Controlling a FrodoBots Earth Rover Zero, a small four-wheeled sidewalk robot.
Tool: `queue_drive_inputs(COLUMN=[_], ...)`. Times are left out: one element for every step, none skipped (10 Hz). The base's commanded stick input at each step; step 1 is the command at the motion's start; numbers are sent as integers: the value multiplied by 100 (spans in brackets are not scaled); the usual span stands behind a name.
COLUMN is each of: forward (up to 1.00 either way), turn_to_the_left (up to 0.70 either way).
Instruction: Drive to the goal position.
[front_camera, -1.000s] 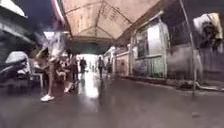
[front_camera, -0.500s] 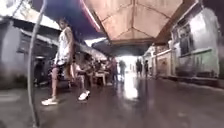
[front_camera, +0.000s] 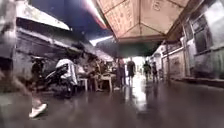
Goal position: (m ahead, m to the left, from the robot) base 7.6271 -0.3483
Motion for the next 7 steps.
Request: queue_drive_inputs(forward=[99, 52, 0, 0, 0, 0, 0], turn_to_the_left=[-3, -55, -99, -99, -99, -99, -99])
